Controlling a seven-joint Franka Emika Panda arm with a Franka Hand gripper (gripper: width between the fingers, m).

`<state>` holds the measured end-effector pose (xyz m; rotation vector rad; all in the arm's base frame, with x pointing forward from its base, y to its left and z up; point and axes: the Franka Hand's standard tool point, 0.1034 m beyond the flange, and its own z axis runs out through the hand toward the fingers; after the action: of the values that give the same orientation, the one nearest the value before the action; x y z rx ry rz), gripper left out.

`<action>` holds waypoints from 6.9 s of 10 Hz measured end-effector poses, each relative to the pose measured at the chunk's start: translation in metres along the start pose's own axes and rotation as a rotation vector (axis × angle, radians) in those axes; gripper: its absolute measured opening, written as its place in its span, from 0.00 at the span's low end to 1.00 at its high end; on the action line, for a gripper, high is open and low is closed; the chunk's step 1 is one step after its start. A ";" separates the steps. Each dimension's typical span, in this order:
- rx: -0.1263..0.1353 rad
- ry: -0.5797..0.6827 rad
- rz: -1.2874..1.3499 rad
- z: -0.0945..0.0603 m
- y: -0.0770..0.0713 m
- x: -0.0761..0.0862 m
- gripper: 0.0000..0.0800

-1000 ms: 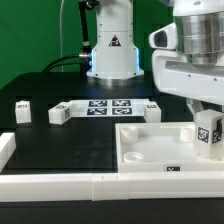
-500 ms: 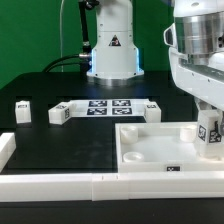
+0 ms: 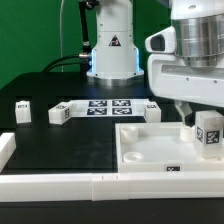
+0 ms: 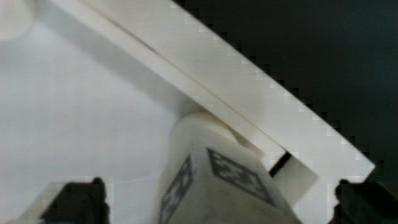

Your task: Assemble one leg

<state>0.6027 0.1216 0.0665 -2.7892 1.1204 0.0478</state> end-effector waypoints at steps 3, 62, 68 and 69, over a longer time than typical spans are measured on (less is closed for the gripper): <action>-0.044 0.034 -0.418 0.003 0.001 0.002 0.81; -0.001 0.090 0.130 0.003 -0.005 0.002 0.81; -0.044 0.079 -0.726 0.006 -0.004 0.001 0.81; -0.058 0.082 -0.830 0.005 -0.004 0.001 0.81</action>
Offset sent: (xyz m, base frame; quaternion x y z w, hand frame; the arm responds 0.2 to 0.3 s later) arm 0.0080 0.0016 0.0050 -0.0539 0.0315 -0.2836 0.9569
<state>0.6062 0.1246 0.0614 -3.0828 -0.0951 -0.1204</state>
